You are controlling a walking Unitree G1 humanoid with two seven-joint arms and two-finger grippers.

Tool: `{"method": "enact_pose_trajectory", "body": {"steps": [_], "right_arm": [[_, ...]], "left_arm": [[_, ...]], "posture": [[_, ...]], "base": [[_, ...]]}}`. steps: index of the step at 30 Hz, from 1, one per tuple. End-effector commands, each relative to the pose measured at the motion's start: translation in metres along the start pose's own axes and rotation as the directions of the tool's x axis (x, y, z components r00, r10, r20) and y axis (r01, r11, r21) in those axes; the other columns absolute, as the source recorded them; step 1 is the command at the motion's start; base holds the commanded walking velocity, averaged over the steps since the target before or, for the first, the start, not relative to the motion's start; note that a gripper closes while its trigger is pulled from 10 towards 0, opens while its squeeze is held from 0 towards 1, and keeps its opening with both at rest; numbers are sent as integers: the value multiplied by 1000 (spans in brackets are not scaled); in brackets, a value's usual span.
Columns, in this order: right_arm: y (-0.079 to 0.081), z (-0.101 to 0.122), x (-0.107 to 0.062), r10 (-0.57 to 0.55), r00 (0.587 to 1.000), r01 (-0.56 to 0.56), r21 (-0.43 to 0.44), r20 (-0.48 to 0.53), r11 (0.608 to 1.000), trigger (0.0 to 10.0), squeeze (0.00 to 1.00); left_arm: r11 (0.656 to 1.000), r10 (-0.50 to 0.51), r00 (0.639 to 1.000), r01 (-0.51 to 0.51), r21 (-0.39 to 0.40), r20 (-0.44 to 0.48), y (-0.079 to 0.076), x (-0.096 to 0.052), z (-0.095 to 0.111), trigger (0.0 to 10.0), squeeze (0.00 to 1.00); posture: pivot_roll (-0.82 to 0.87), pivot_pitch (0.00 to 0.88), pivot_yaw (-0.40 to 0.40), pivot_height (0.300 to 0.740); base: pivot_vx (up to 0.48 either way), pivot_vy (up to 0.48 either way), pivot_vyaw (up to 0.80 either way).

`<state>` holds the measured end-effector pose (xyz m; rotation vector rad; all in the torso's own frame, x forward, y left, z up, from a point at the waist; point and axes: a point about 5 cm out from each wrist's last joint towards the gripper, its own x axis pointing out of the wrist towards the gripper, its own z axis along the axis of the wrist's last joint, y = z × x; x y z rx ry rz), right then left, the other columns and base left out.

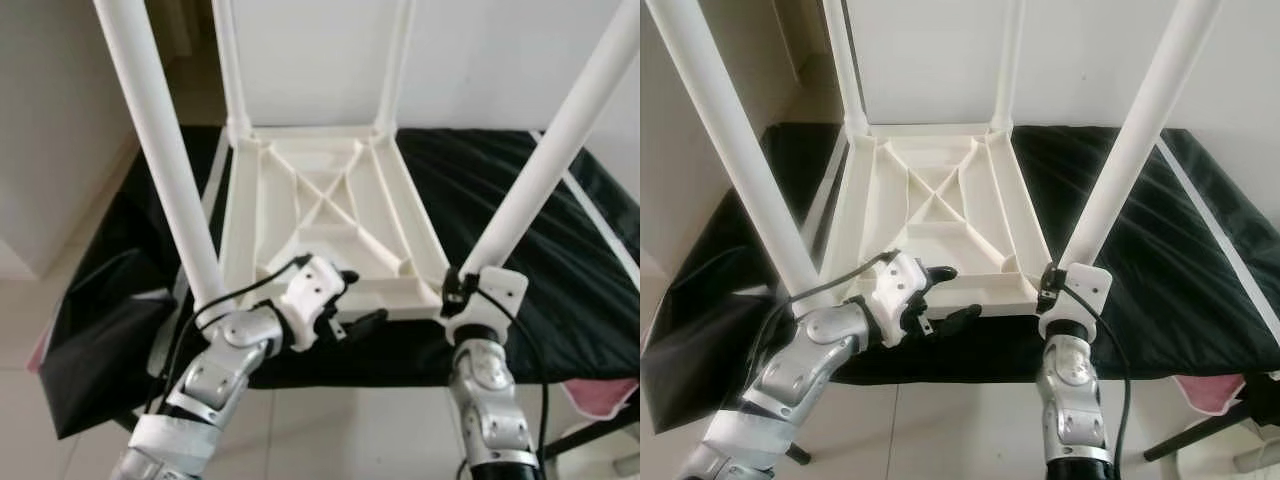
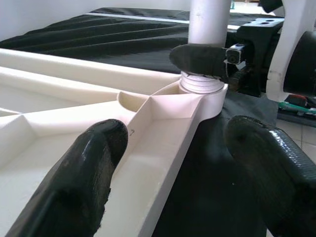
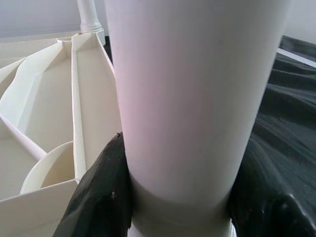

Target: Building children table

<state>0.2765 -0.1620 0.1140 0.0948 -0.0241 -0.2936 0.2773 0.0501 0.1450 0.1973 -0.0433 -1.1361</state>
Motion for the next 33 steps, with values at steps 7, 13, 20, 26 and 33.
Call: {"method": "enact_pose_trajectory", "body": {"steps": [7,13,20,26,33], "right_arm": [[4,-21,-1,1,992,6,56,-125,998,10000,0],[12,-18,2,11,995,-6,51,-100,999,10000,1000],[16,0,6,139,990,-139,80,7,987,10000,1000],[8,5,6,268,963,-269,73,22,960,10000,196],[-6,9,5,409,911,-410,-7,50,912,10000,0]], "left_arm": [[1000,0,1000,0,-15,9,-4,-2,-1,10000,0],[1000,22,1000,-22,-16,11,-3,-5,0,10000,0],[1000,18,1000,-18,-22,17,-7,-2,0,10000,0],[1000,9,1000,-8,-27,23,-9,1,1,10000,0],[1000,-19,1000,20,-24,10,-16,0,-4,10000,0]], "posture": [[0,21,-47,740],[14,24,-55,740],[-2,30,-58,740],[-14,33,-57,740],[-26,33,-58,740]], "base": [[0,0,0],[0,0,0],[0,0,0],[0,0,0],[0,0,0]]}}
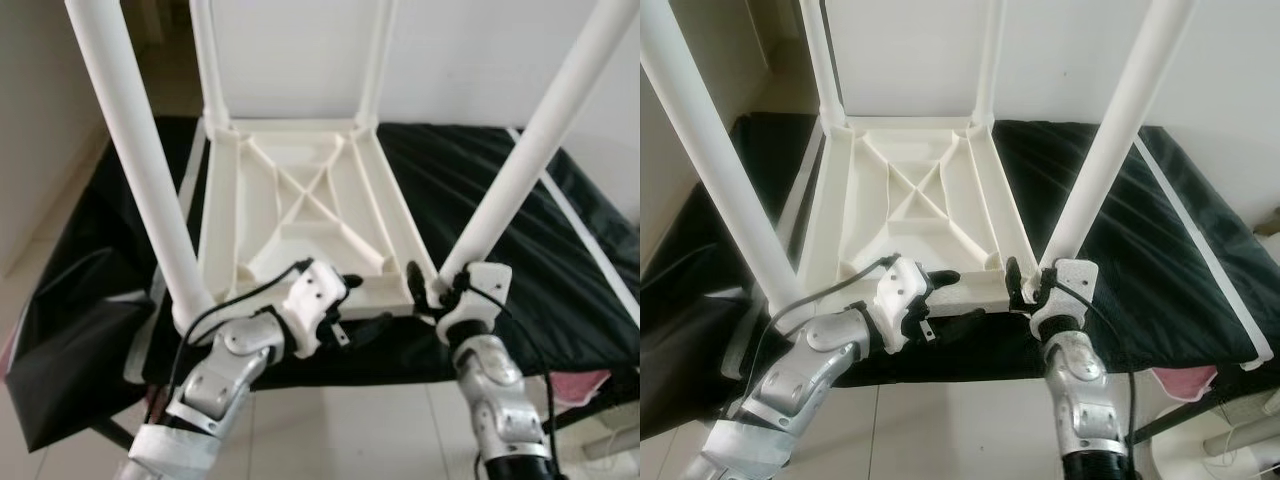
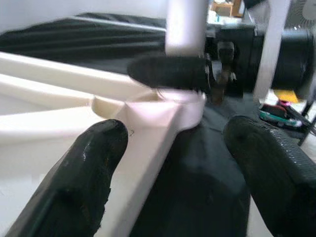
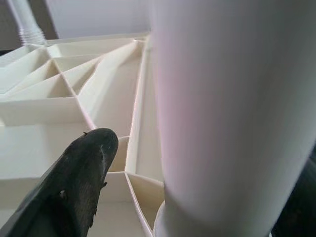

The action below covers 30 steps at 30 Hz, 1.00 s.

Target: Building children table

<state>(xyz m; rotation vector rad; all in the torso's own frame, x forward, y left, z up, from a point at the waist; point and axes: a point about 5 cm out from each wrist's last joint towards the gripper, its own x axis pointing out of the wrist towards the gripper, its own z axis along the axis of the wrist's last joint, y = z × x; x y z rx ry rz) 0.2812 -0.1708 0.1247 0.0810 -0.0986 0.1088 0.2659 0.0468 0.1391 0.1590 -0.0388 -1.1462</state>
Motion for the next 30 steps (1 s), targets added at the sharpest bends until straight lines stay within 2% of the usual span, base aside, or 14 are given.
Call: {"method": "enact_pose_trajectory", "body": {"steps": [1,2,4,6,8,10,11,13,19,20,30], "right_arm": [[-2,-2,-2,60,998,-60,-18,-11,998,10000,0],[-4,-3,-2,111,994,-112,-31,-24,993,10000,0],[-4,-3,-2,111,994,-112,-31,-24,993,10000,0],[-11,0,-1,222,974,-226,-91,-53,970,10000,0],[-11,0,-1,222,974,-226,-91,-53,970,10000,0],[-20,2,1,285,955,-294,-136,-85,946,10000,0],[-20,2,1,285,955,-294,-136,-85,946,10000,0],[-31,4,5,322,940,-338,-174,-118,925,10000,0],[-38,5,7,343,930,-364,-192,-135,912,10000,0],[-41,4,7,361,919,-388,-201,-159,899,0,0],[-42,-3,5,371,906,-410,-197,-204,891,0,0]], "left_arm": [[1000,-15,1000,15,10,-12,-4,0,-2,10000,0],[1000,-18,1000,18,10,-15,-5,-1,-2,10000,0],[1000,-18,1000,18,10,-15,-5,-1,-2,10000,0],[1000,-23,1000,23,11,-20,-5,-1,-3,10000,0],[1000,-23,1000,23,11,-20,-5,-1,-3,10000,0],[1000,-22,1000,23,13,-22,-5,-1,-3,10000,0],[1000,-22,1000,23,13,-22,-5,-1,-3,10000,0],[1000,-20,1000,20,13,-17,-6,0,-1,10000,0],[1000,-21,1000,21,14,-13,-7,1,0,10000,0],[999,-32,999,32,14,-13,-11,2,0,10000,0],[999,-46,999,46,20,-12,-11,6,1,10000,0]], "posture": [[-28,34,-58,740],[-28,32,-59,740],[-28,32,-59,740],[-24,33,-62,740],[-24,33,-62,740],[-16,32,-64,740],[-16,32,-64,740],[-14,32,-63,740],[-12,31,-62,740],[-11,18,-56,740],[-21,2,-50,740]], "base": [[0,0,0],[0,0,0],[0,0,0],[0,0,0],[0,0,0],[0,0,0],[0,0,0],[0,0,0],[0,0,0],[0,0,0],[0,0,0]]}}
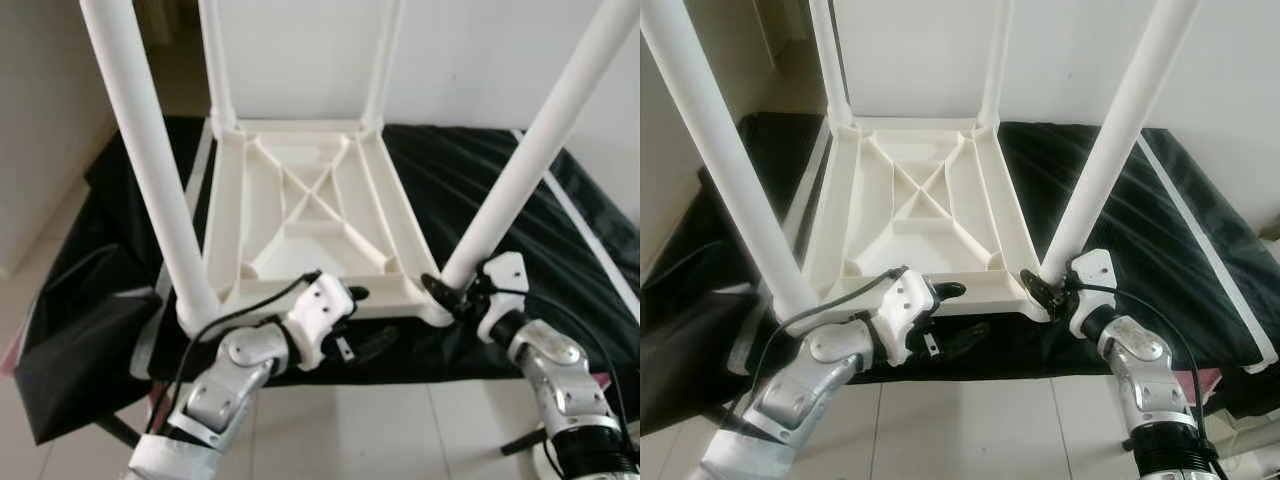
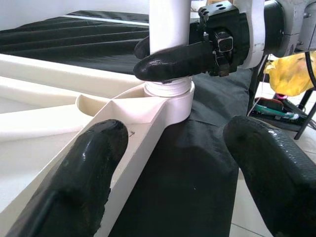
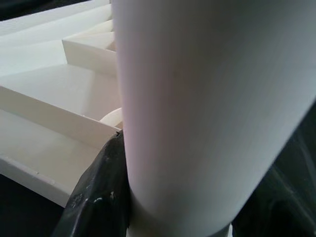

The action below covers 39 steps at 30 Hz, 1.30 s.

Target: Building children table

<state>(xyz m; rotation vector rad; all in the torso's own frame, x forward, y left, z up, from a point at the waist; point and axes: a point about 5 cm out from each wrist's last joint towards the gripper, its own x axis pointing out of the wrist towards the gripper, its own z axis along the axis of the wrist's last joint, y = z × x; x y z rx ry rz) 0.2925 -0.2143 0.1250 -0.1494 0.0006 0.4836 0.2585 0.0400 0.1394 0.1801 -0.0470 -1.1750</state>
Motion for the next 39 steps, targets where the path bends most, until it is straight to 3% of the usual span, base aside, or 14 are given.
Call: {"method": "enact_pose_trajectory", "body": {"steps": [1,2,3,4,12,28,29,31,33,35,37,39], "right_arm": [[5,-7,0,27,998,-28,-20,-50,999,0,0],[5,-7,0,27,998,-28,-20,-50,999,0,0],[5,-8,0,21,998,-21,-15,-57,1000,5608,0],[5,-9,0,15,998,-15,-5,-60,1000,10000,0],[9,-19,0,-84,994,90,85,-73,992,10000,0],[17,-12,6,-226,973,230,129,-48,965,10000,0],[23,-12,9,-318,946,324,154,-59,934,10000,0],[26,-12,10,-349,935,355,159,-64,921,10000,0],[33,-13,12,-449,890,455,164,-75,875,10000,0],[39,-12,14,-505,859,510,186,-79,840,10000,0],[41,-12,14,-515,853,520,192,-79,832,10000,0],[44,-13,19,-591,799,599,212,-108,772,10000,0]], "left_arm": [[1000,-19,1000,19,0,-9,-2,3,-1,10000,0],[1000,-19,1000,19,0,-9,-2,3,-1,10000,0],[1000,-22,1000,22,1,-9,-2,3,-1,10000,0],[1000,-23,1000,23,2,-9,-2,3,-1,10000,0],[1000,-14,1000,15,19,-21,2,5,-1,10000,0],[999,-4,1000,4,32,-22,5,5,-1,10000,0],[1000,13,1000,-13,21,-5,9,5,2,10000,0],[1000,18,1000,-18,19,-1,10,5,3,10000,0],[1000,23,1000,-23,18,5,11,5,4,10000,0],[1000,24,1000,-24,18,9,12,5,5,10000,0],[1000,25,1000,-25,18,11,12,5,5,10000,0],[999,28,1000,-29,22,13,13,5,6,10000,0]], "posture": [[-22,0,-49,740],[-22,0,-49,740],[-25,0,-48,740],[-26,0,-49,740],[-38,0,-45,740],[-44,0,-45,740],[-44,0,-46,740],[-44,0,-46,740],[-37,0,-48,740],[-33,0,-49,740],[-33,0,-49,740],[-11,0,-68,740]], "base": [[0,0,0],[0,0,0],[0,0,0],[0,0,0],[0,0,0],[0,0,0],[0,0,0],[0,0,0],[0,0,0],[0,0,0],[0,0,0],[0,0,0]]}}
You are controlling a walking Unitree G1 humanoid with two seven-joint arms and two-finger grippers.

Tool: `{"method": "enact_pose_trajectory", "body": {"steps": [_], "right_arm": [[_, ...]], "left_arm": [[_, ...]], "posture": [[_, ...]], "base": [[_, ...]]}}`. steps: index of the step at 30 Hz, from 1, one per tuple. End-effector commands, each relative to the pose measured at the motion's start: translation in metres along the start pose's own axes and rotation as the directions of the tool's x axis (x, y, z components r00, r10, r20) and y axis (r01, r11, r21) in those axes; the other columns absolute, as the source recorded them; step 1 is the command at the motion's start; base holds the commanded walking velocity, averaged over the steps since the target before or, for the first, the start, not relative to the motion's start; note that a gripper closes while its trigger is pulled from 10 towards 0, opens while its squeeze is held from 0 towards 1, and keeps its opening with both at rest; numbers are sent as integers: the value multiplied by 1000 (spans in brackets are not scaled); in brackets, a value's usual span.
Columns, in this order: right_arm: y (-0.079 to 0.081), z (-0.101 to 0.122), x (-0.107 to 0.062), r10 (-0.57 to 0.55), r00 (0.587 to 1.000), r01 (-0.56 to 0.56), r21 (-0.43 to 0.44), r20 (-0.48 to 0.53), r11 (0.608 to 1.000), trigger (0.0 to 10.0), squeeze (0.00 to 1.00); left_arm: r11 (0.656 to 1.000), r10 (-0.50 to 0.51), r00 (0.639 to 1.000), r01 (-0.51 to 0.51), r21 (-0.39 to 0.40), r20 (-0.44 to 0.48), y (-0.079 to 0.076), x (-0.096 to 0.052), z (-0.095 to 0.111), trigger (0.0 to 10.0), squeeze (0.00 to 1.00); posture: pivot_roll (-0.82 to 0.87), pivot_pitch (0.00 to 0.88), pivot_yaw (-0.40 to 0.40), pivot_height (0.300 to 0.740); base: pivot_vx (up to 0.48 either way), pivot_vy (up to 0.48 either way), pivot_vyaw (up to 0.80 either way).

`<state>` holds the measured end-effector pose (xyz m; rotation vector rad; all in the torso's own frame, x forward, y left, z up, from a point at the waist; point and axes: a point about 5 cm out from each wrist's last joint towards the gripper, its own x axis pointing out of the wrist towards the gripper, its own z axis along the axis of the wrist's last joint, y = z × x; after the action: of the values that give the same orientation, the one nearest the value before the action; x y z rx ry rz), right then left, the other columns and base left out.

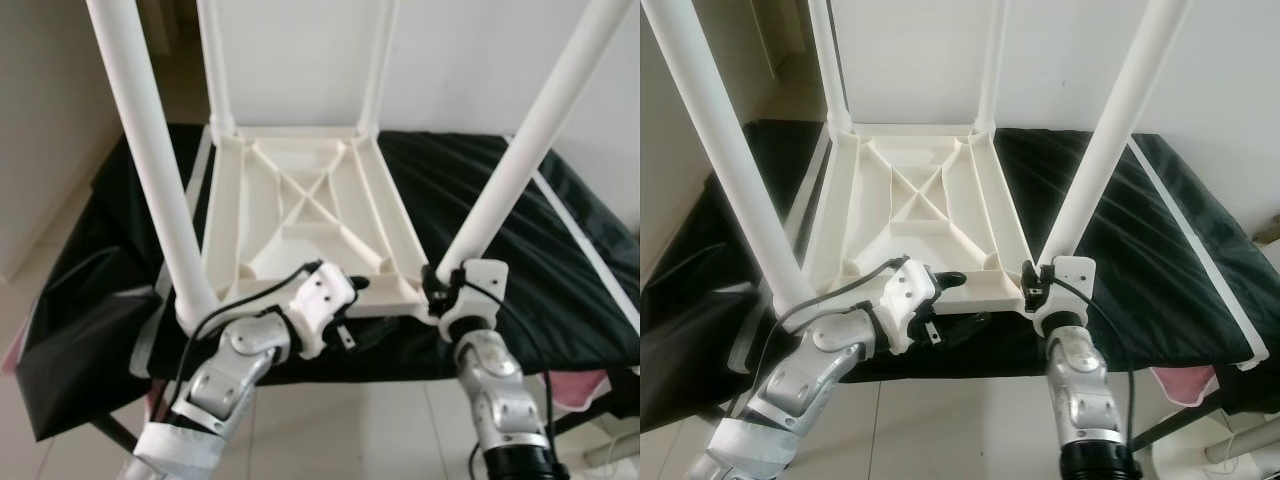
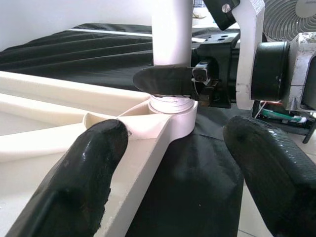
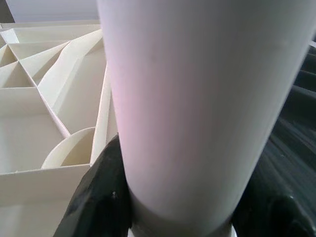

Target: Building children table

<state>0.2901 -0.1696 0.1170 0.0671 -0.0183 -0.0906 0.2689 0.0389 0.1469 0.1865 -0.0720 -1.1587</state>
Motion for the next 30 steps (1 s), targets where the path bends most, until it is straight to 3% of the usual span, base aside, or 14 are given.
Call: {"method": "enact_pose_trajectory", "body": {"steps": [1,3,5,10,17,21,22,29,30], "right_arm": [[0,-12,-1,-76,995,77,9,-61,997,10000,0],[1,-14,1,-182,980,187,58,-78,981,10000,0],[7,-11,1,-207,976,212,86,-72,973,10000,0],[16,-5,0,-115,993,116,33,-28,993,10000,0],[14,-10,-3,-163,985,165,47,-57,985,10000,0],[22,-7,-4,-136,990,139,61,-46,988,10000,0],[22,-7,-4,-134,990,136,64,-42,989,10000,1000],[15,0,-10,-95,995,95,5,6,995,10000,1000],[13,2,-12,-77,997,77,-11,19,997,10000,749]], "left_arm": [[1000,11,1000,-11,4,-2,3,0,0,10000,0],[1000,23,1000,-23,6,0,5,-1,1,10000,0],[999,37,999,-37,0,6,6,-3,2,10000,0],[1000,23,1000,-23,-9,14,3,0,2,10000,0],[1000,16,1000,-16,3,13,5,2,4,10000,0],[1000,18,1000,-18,0,12,5,0,4,10000,0],[1000,18,1000,-18,0,11,5,0,3,10000,0],[1000,21,1000,-21,2,12,3,-1,4,10000,0],[1000,21,1000,-21,2,12,3,-1,4,10000,0]], "posture": [[-11,0,-68,740],[-6,0,-64,740],[-9,0,-59,740],[-23,0,-48,740],[-21,0,-47,740],[-22,0,-46,740],[-20,0,-48,740],[-12,0,-53,740],[-13,0,-53,740]], "base": [[0,0,0],[0,0,0],[0,0,0],[0,0,0],[0,0,0],[0,0,0],[0,0,0],[0,0,0],[0,0,0]]}}
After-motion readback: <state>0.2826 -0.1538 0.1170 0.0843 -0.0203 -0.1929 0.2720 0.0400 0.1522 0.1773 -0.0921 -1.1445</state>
